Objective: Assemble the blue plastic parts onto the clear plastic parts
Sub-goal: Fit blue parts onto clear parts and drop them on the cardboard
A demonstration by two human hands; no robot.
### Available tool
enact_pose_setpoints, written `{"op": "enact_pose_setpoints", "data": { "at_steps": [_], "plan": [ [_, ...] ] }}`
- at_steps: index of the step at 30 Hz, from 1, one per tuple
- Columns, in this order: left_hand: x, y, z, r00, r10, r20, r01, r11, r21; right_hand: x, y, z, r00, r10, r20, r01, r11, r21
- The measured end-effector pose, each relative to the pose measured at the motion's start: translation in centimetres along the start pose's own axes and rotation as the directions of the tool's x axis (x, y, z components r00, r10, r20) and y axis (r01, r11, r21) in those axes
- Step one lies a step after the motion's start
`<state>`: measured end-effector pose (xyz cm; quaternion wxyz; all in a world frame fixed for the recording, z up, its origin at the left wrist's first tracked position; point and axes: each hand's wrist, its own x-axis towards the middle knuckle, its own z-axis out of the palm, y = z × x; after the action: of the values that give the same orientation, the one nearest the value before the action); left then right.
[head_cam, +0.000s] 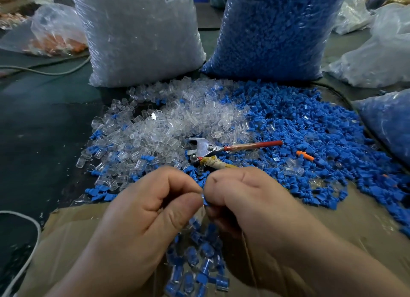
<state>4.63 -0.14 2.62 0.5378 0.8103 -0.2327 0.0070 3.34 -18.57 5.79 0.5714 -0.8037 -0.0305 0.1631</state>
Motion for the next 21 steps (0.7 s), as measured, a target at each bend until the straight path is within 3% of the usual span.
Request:
{"op": "enact_pose_setpoints", "data": {
  "at_steps": [1, 3, 5, 8, 13, 17, 19, 21],
  "plan": [
    [0.1, -0.1, -0.3, 1.0, 0.013, -0.016, -0.011, 0.995, 0.095, 0.1, 0.3, -0.1, 0.997, -0.06, -0.056, 0.047, 0.976, -0.213],
    [0.3, -0.4, -0.9, 0.999, -0.017, -0.042, 0.026, 0.971, 0.236, 0.1, 0.7, -0.1, 0.971, -0.211, -0.117, 0.106, 0.808, -0.58],
    [0.4, -0.6, -1.2, 0.998, -0.056, 0.004, 0.05, 0.924, 0.378, 0.1, 0.8, 0.0, 0.964, -0.261, -0.059, 0.141, 0.68, -0.719],
    [0.3, -0.6, -0.9, 0.99, -0.072, 0.123, 0.0, 0.862, 0.507, 0.2, 1.0, 0.5, 0.972, -0.225, 0.068, 0.19, 0.582, -0.791],
    [0.2, 0.0, -0.1, 0.971, -0.089, 0.223, -0.031, 0.875, 0.483, -0.1, 0.6, 0.2, 0.968, -0.169, 0.186, 0.25, 0.557, -0.792],
    [0.4, -0.4, -0.6, 0.989, -0.132, 0.066, 0.088, 0.885, 0.458, 0.3, 1.0, -0.5, 0.981, -0.133, 0.144, 0.194, 0.563, -0.804],
    [0.7, -1.0, -0.8, 0.988, -0.14, -0.066, 0.153, 0.836, 0.527, 0.7, 1.6, -0.7, 0.985, -0.17, 0.041, 0.13, 0.558, -0.819],
    [1.0, -1.3, -0.4, 0.98, -0.167, -0.112, 0.199, 0.74, 0.643, 1.2, 2.1, -0.6, 0.976, -0.215, -0.045, 0.081, 0.543, -0.836]
  ]
}}
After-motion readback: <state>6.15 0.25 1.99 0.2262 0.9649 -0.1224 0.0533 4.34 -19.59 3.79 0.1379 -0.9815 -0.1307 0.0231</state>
